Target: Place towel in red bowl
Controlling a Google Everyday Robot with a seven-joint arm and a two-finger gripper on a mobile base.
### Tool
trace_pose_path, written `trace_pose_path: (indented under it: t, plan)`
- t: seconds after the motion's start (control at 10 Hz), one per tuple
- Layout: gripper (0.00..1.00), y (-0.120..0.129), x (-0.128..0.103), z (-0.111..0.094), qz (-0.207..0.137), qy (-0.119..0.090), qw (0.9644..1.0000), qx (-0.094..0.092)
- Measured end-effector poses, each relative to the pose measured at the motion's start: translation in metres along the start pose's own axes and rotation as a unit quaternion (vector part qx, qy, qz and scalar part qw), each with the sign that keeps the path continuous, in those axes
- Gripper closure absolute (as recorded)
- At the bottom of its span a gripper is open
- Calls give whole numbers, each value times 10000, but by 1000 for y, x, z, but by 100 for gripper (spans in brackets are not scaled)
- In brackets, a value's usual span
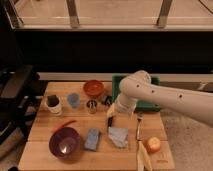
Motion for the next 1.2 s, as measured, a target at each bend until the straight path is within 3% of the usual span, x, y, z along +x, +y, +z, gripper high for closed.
trace_pose_path:
  t: [0.5,0.8,1.2]
  plan:
    - [28,3,0,2,-118,34,9999,-52]
    - [28,8,11,24,-373,234,9989,-148]
    - [28,-7,29,65,-141,447,9988,-104]
